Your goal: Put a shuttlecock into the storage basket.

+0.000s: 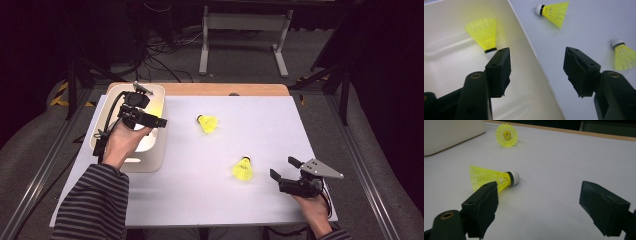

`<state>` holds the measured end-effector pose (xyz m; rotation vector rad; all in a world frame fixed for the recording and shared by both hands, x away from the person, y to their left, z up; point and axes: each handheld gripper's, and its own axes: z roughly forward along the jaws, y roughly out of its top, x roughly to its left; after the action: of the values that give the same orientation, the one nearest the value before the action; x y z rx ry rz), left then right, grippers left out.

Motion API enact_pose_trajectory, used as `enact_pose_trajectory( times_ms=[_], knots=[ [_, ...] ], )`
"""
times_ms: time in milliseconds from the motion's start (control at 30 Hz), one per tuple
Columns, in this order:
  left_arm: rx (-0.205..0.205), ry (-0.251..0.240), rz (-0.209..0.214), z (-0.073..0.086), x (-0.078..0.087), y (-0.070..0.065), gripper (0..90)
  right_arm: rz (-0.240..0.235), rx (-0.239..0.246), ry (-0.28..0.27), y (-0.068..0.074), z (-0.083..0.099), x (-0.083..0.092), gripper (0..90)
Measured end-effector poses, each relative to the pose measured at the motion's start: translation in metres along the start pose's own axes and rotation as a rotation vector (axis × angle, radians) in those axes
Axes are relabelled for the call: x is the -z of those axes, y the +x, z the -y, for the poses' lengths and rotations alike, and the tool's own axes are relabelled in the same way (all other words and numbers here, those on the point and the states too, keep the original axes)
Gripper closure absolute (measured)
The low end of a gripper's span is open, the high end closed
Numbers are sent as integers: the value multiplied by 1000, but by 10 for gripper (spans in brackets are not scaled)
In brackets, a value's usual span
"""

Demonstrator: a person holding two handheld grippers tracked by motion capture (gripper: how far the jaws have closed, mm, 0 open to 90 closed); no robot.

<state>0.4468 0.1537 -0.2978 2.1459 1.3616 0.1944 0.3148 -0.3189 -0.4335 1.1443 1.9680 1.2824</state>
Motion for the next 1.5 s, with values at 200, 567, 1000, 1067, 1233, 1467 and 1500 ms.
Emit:
enact_pose_trajectory(
  times_ms=[200,567,1000,1067,1233,1467,1500],
  knots=[
    [-28,9,-5,-2,-3,-6,408,0,1,0,0,0,0,163],
    [-62,5,8,-5,-6,-19,410,-1,2,0,0,0,0,163],
    [-73,-3,10,-7,-6,-26,409,-1,1,1,0,0,0,163],
    [-82,-4,9,-7,-6,-28,408,-1,0,0,0,0,0,163],
    [-92,-1,15,-9,-8,-33,409,-1,1,1,0,0,0,163],
    [-107,7,29,-11,-14,-42,409,-1,0,0,0,0,0,163],
    [-112,9,28,-12,-15,-43,408,-2,0,1,0,0,0,163]
  ],
)
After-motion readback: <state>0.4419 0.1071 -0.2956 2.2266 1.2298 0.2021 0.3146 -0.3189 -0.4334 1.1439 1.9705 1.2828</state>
